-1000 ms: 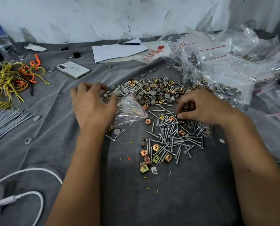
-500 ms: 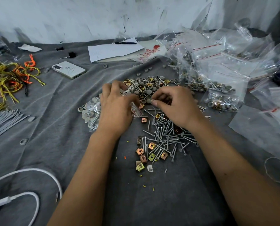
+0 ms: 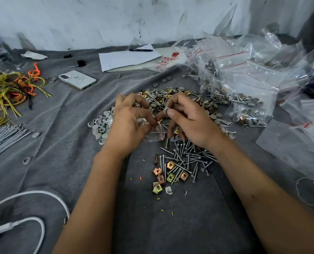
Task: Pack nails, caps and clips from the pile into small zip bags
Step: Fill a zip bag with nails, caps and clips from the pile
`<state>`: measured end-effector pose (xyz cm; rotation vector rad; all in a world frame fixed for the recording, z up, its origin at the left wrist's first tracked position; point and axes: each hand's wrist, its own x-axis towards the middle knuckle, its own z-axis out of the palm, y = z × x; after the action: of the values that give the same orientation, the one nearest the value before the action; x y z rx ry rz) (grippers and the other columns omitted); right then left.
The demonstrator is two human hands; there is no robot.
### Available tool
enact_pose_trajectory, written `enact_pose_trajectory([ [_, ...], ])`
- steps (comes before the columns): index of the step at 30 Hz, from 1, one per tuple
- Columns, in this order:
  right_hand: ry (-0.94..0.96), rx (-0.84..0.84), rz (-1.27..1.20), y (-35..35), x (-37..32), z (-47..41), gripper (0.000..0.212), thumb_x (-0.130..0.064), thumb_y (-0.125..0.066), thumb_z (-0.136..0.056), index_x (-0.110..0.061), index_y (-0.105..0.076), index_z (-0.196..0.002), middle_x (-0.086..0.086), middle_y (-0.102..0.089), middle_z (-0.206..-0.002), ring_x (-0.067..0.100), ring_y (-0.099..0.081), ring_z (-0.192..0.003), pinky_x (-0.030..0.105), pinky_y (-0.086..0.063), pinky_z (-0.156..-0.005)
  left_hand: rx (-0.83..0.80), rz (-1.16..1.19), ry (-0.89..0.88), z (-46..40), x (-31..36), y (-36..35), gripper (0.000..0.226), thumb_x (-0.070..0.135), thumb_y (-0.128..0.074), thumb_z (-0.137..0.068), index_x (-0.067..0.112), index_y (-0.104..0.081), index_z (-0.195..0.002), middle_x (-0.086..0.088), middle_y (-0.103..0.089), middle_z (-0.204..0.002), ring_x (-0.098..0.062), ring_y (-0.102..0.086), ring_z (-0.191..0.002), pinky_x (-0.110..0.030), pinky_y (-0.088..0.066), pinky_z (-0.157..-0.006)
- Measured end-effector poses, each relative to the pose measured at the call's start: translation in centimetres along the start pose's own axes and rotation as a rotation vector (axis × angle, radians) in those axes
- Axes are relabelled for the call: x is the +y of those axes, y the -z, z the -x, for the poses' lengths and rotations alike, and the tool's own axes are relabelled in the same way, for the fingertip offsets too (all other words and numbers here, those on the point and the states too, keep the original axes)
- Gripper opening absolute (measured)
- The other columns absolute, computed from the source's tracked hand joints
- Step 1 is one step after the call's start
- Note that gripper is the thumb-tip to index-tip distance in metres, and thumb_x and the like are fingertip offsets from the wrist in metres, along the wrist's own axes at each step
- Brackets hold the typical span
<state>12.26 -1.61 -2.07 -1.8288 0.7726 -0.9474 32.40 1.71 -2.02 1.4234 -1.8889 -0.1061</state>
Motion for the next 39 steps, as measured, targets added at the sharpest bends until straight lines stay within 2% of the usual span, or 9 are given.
enact_pose_trajectory([
  [4, -0.008, -0.042, 0.028, 0.1, 0.0, 0.2, 0.004, -0.011, -0.048, -0.107, -0.007, -0.047, -0.107, 0.005, -0.071, -0.098, 0.032, -0.070, -0.058, 0.013, -0.043, -0.046, 0.021, 0.083, 0.001, 0.1, 0.1, 0.6, 0.017, 0.016, -0.093, -0.074, 0.028, -0.081, -0.078, 0.004, -0.062, -0.108, -0.020, -0.046, -0.112, -0.018, -0.032, -0.092],
  [8, -0.006, -0.059, 0.207, 0.3, 0.0, 0.4, 0.003, -0.012, -0.054, -0.105, -0.013, -0.051, -0.104, -0.003, -0.075, -0.089, 0.021, -0.070, -0.057, 0.028, -0.055, -0.057, 0.004, 0.079, 0.006, 0.2, 0.2, 0.9, 0.021, 0.011, -0.092, -0.073, 0.027, -0.080, -0.077, 0.002, -0.065, -0.108, -0.020, -0.047, -0.112, -0.019, -0.034, -0.092],
  [13, 0.082, -0.021, 0.437, 0.1, 0.1, 0.2, 0.012, -0.008, -0.075, -0.090, -0.012, -0.073, -0.101, -0.007, -0.076, -0.089, -0.003, -0.070, -0.083, 0.014, -0.054, -0.078, 0.031, 0.103, -0.013, 0.1, 0.5, 1.2, 0.027, 0.009, -0.091, -0.073, 0.031, -0.077, -0.079, 0.002, -0.065, -0.105, -0.022, -0.052, -0.109, -0.015, -0.035, -0.091],
  [19, 0.138, 0.048, 0.512, 0.2, 0.2, 0.2, 0.020, -0.008, -0.083, -0.082, -0.018, -0.081, -0.099, -0.012, -0.074, -0.087, -0.013, -0.062, -0.077, 0.005, -0.044, -0.069, 0.057, 0.117, -0.084, 0.0, 1.2, 0.5, 0.013, 0.010, -0.090, -0.077, 0.019, -0.083, -0.083, 0.000, -0.066, -0.101, -0.024, -0.058, -0.104, -0.042, -0.049, -0.086],
  [23, 0.116, 0.078, 0.427, 0.2, 0.3, 0.1, 0.019, -0.006, -0.079, -0.087, -0.016, -0.079, -0.102, -0.009, -0.076, -0.091, -0.005, -0.069, -0.083, 0.013, -0.053, -0.076, 0.098, 0.164, -0.092, -0.1, 1.1, 0.3, 0.015, 0.005, -0.087, -0.079, 0.017, -0.083, -0.088, -0.003, -0.065, -0.100, -0.028, -0.062, -0.101, -0.052, -0.052, -0.083],
  [28, 0.028, 0.013, 0.137, 0.8, 0.0, 0.2, 0.027, -0.004, -0.056, -0.103, -0.026, -0.067, -0.116, 0.004, -0.078, -0.098, 0.023, -0.072, -0.067, 0.036, -0.058, -0.066, 0.149, 0.210, -0.078, -0.1, 1.0, 0.2, 0.017, -0.002, -0.085, -0.079, 0.011, -0.083, -0.088, -0.006, -0.066, -0.096, -0.026, -0.063, -0.093, -0.042, -0.052, -0.078],
  [31, 0.016, 0.022, 0.010, 1.2, -0.3, 0.2, 0.027, -0.003, -0.050, -0.105, -0.021, -0.064, -0.120, 0.007, -0.078, -0.103, 0.030, -0.072, -0.066, 0.023, -0.046, -0.050, 0.160, 0.253, -0.055, -0.1, 1.0, 0.0, 0.013, 0.000, -0.085, -0.080, 0.010, -0.083, -0.088, -0.005, -0.066, -0.094, -0.019, -0.064, -0.089, -0.029, -0.048, -0.075],
  [36, -0.008, 0.345, 0.124, 4.6, -0.7, 0.8, 0.014, -0.012, -0.057, -0.104, -0.013, -0.068, -0.111, 0.002, -0.077, -0.088, 0.016, -0.066, -0.059, 0.025, -0.050, -0.052, 0.159, 0.364, -0.008, 0.0, 2.2, -1.9, 0.013, -0.001, -0.085, -0.080, 0.010, -0.082, -0.086, -0.003, -0.066, -0.091, -0.014, -0.063, -0.079, -0.026, -0.048, -0.064],
  [39, -0.141, 0.322, 0.463, 7.8, -0.6, 1.8, 0.008, -0.018, -0.066, -0.099, -0.019, -0.074, -0.102, -0.007, -0.074, -0.075, 0.003, -0.068, -0.059, 0.029, -0.057, -0.064, 0.138, 0.361, -0.070, 0.3, 3.1, -3.2, 0.013, -0.003, -0.084, -0.081, 0.008, -0.082, -0.087, -0.002, -0.065, -0.090, -0.013, -0.064, -0.077, -0.031, -0.052, -0.062],
])
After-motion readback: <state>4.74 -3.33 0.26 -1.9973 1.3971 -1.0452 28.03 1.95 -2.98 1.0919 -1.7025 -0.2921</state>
